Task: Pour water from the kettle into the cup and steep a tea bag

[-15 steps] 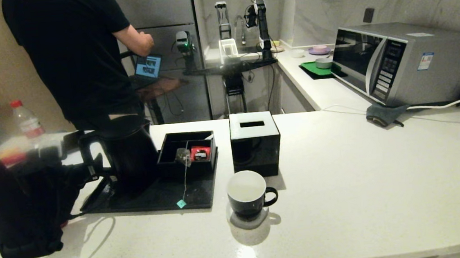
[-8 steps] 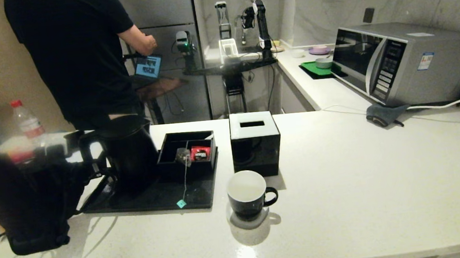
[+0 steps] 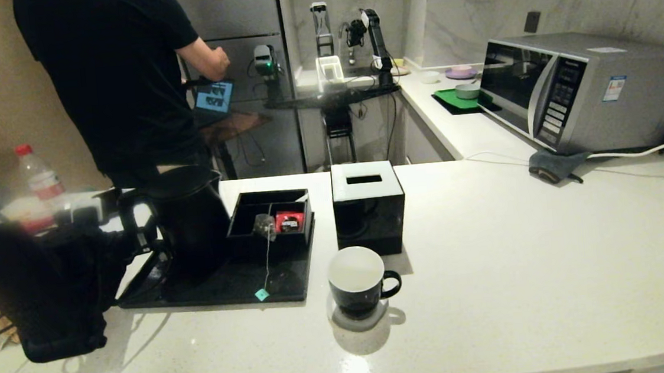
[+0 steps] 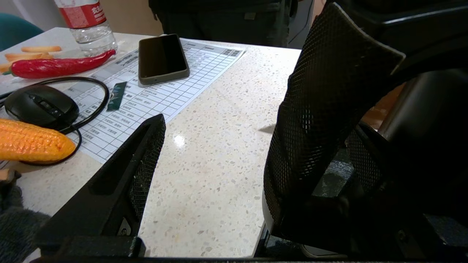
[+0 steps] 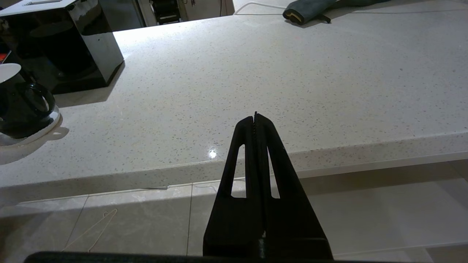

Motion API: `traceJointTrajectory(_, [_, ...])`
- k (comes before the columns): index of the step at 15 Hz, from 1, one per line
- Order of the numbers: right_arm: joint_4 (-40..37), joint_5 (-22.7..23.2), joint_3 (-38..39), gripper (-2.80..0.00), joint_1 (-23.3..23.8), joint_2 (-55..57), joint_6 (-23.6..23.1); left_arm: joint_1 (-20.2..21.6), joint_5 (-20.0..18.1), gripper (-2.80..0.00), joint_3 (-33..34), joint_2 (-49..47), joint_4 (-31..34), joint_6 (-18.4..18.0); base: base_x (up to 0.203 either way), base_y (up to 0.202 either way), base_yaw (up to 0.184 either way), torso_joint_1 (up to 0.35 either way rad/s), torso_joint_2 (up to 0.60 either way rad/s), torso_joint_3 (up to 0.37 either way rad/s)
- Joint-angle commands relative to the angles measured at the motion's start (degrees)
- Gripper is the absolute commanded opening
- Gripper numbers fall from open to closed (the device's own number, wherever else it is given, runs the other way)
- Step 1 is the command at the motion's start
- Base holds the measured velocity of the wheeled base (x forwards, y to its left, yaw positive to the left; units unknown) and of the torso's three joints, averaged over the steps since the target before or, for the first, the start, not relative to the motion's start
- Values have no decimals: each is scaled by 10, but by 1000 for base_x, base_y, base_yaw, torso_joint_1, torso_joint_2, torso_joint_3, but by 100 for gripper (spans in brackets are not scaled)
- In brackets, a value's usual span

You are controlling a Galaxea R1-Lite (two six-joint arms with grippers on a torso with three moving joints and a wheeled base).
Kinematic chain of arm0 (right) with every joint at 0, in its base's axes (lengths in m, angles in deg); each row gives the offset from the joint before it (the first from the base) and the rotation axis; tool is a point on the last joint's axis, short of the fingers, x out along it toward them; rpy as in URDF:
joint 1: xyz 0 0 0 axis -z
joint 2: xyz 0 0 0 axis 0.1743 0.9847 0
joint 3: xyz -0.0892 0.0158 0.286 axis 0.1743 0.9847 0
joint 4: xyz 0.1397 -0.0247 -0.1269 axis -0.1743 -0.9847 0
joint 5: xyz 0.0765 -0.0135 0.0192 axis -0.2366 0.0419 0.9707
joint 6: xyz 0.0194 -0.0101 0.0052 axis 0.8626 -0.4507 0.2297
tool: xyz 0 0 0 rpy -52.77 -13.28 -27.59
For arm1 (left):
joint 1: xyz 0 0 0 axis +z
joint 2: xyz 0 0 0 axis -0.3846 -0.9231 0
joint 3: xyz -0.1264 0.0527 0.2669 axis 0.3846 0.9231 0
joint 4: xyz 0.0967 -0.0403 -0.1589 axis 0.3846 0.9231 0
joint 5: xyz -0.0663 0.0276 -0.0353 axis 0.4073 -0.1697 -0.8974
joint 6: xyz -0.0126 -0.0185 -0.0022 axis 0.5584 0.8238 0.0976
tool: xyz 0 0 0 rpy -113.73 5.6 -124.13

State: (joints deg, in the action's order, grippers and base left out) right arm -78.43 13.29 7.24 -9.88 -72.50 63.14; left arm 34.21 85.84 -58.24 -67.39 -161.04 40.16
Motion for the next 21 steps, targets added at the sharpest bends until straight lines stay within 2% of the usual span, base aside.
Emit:
traceJointTrajectory(1, [0,0,0,-280,0,1,0,-1,0,0,-5,-4,-28,0,0,0,0,0,0,0])
traceJointTrajectory(12, [0,0,0,-280,-1,1,0,-3,-1,0,-64,-30,-28,-7,0,0,0,0,0,0])
traceJointTrajectory(21, [0,0,0,-280,0,1,0,-4,-2,0,-56,-29,-28,-7,0,0,0,0,0,0])
